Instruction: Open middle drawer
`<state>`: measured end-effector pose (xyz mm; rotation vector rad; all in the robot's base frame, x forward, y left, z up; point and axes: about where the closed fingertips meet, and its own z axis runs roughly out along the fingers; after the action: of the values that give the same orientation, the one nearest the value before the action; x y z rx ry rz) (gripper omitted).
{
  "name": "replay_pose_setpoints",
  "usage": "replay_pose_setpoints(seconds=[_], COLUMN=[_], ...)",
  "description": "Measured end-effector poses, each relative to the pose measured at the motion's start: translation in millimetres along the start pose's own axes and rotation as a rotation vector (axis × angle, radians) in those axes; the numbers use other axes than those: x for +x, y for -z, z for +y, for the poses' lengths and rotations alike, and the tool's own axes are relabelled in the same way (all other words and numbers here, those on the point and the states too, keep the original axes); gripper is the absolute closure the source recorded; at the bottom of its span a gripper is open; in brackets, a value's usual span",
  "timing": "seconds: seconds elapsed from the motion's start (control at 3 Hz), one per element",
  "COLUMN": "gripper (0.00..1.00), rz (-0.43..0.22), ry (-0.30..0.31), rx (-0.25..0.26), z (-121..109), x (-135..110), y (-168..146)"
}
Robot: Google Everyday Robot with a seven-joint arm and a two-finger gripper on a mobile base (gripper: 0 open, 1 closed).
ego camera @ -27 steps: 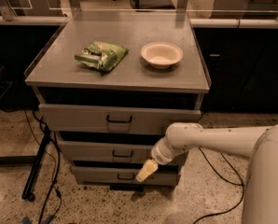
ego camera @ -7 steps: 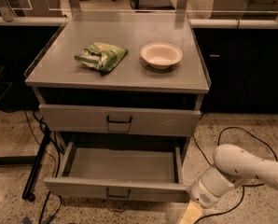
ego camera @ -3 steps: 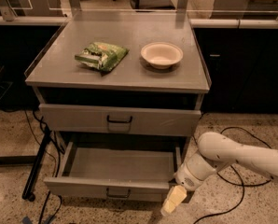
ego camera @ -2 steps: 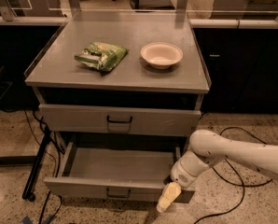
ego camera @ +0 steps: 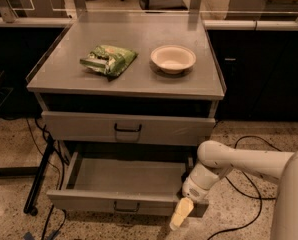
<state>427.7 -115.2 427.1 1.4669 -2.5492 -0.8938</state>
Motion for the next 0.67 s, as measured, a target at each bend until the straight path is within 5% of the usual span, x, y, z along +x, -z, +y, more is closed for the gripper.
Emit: replay_pose_setpoints(seconds=[0.67], gripper=[0.0], rz=[-0.017], ry=[0.01], rx=[-0.003], z=[25.7], x=[17.1], y=[11.1])
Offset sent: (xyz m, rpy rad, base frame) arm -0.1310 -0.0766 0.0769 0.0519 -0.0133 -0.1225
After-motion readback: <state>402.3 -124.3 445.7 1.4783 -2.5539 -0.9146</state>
